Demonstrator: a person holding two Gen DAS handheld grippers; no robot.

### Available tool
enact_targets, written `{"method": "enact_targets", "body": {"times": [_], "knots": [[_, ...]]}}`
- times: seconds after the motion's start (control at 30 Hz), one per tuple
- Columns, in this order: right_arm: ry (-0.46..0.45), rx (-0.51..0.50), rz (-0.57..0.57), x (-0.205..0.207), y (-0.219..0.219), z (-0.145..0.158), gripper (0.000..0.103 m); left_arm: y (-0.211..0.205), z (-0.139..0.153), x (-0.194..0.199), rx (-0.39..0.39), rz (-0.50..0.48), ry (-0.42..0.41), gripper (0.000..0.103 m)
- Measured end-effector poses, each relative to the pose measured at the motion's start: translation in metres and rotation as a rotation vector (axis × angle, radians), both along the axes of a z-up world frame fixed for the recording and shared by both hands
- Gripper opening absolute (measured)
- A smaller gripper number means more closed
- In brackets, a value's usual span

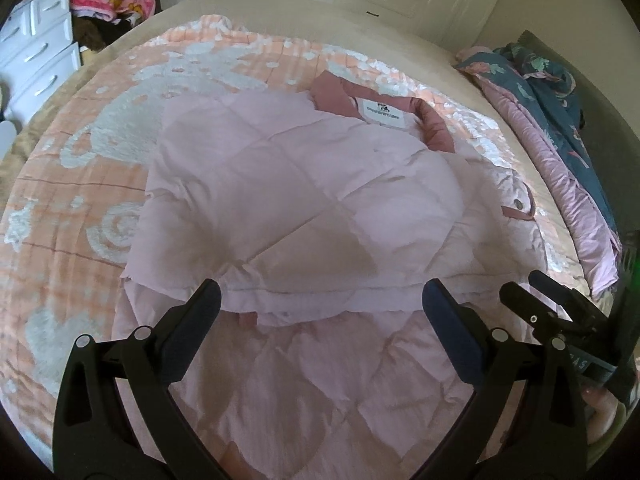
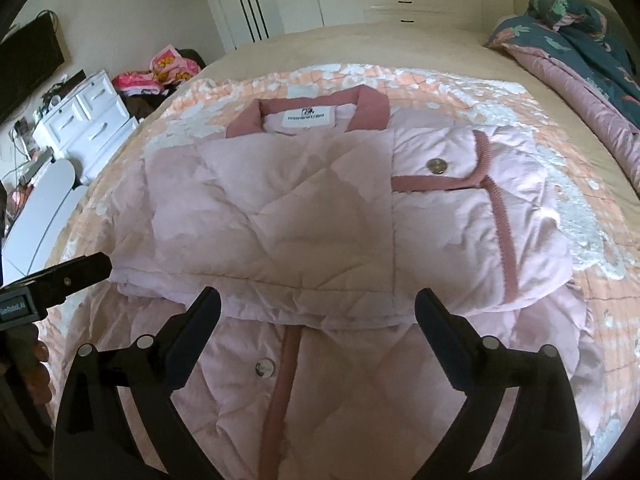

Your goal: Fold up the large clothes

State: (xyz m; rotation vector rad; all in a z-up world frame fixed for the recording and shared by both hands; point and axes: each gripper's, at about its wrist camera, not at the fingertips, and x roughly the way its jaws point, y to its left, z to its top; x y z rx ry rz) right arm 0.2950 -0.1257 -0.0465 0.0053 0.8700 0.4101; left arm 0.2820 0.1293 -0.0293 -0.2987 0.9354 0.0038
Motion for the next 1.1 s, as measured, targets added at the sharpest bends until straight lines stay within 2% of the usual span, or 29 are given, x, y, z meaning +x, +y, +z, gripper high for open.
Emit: {"method": "enact_targets", "body": {"times": [0.63,1.1], "knots": [[-0.093,0.067,0.002,-0.048,-0.017,0.055,0.097,-0.011,0.047,-0.042,0.012,-0.017,-0.089,0.095],[-0.149,0.095,0.01,-0.082,-0.025,0.082,0.098,-0.017,0.074,-0.074,0.021,-0.027,-0.156,0.095]]}}
